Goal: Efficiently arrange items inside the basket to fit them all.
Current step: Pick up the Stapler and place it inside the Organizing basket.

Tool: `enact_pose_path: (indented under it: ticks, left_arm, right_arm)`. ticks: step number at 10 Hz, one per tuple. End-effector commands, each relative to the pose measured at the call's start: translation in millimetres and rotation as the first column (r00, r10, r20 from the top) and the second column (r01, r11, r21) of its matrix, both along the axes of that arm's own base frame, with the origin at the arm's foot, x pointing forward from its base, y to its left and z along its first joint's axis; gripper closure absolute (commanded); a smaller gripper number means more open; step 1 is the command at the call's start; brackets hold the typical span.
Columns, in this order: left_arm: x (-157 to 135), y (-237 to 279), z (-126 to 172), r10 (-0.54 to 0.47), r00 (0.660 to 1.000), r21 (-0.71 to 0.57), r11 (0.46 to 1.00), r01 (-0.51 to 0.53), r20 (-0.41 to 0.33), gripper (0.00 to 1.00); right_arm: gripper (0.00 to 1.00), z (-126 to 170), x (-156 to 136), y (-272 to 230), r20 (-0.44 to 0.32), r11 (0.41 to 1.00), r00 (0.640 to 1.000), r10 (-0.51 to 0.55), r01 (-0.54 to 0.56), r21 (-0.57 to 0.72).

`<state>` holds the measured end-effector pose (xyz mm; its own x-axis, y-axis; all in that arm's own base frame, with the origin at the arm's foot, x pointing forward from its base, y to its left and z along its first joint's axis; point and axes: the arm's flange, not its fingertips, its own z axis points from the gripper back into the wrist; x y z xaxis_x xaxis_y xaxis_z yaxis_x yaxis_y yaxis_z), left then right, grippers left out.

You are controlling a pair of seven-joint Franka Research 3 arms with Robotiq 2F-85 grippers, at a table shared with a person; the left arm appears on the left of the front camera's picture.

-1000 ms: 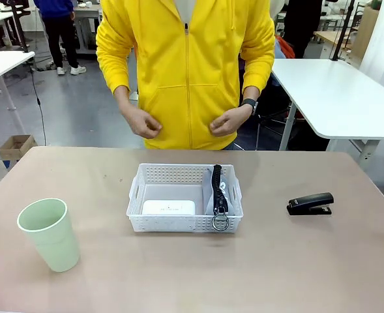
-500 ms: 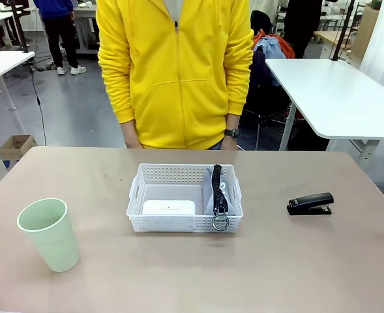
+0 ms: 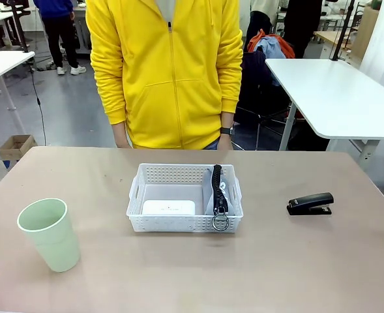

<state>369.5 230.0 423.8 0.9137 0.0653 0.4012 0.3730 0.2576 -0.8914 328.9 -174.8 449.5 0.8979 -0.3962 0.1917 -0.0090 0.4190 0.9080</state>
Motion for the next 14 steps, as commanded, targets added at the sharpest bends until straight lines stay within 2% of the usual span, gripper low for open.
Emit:
enact_pose_path:
  ticks: [1,2,3,4,5,6,7,8,9,11,13,14]
  left_arm:
    - [-3,-1,1,0.000,1.000,0.007,1.000,0.000,0.000,0.00]
    - [-3,-1,1,0.000,1.000,0.007,1.000,0.000,0.000,0.00]
    - [-3,-1,1,0.000,1.000,0.007,1.000,0.000,0.000,0.00]
    - [-3,-1,1,0.000,1.000,0.007,1.000,0.000,0.000,0.00]
    - [-3,-1,1,0.000,1.000,0.007,1.000,0.000,0.000,0.00]
    - [-3,-1,1,0.000,1.000,0.007,1.000,0.000,0.000,0.00]
    - [-3,-1,1,0.000,1.000,0.007,1.000,0.000,0.000,0.00]
    - [-3,-1,1,0.000,1.000,0.007,1.000,0.000,0.000,0.00]
    - [-3,-1,1,0.000,1.000,0.007,1.000,0.000,0.000,0.00]
    - [-3,-1,1,0.000,1.000,0.007,1.000,0.000,0.000,0.00]
    - [-3,-1,1,0.000,1.000,0.007,1.000,0.000,0.000,0.00]
    - [-3,-1,1,0.000,1.000,0.007,1.000,0.000,0.000,0.00]
  right_arm:
    - [0.00,17,15,69,0.017,0.949,0.994,0.106,-0.096,-0.299]
    - [0.00,10,27,112,-0.031,0.864,0.986,0.167,-0.161,-0.477]
    - [0.00,-2,39,150,-0.090,0.793,0.966,0.240,-0.249,-0.555]
    - [0.00,-16,47,185,-0.149,0.687,0.962,0.227,-0.267,-0.676]
    - [0.00,-31,53,219,-0.205,0.556,0.948,0.244,-0.310,-0.771]
    - [0.00,-46,55,248,-0.206,0.369,0.963,0.175,-0.258,-0.893]
    - [0.00,-56,54,263,-0.215,0.333,0.961,0.175,-0.263,-0.905]
    - [0.00,-64,55,266,-0.214,0.273,0.969,0.128,-0.241,-0.931]
    - [0.00,-68,56,263,-0.240,0.276,0.965,0.108,-0.261,-0.925]
    - [0.00,-69,58,253,-0.226,0.287,0.974,-0.017,-0.212,-0.934]
    - [0.00,-67,61,250,-0.197,0.315,0.980,-0.038,-0.175,-0.933]
    - [0.00,-64,72,248,-0.221,0.295,0.975,0.025,-0.218,-0.930]
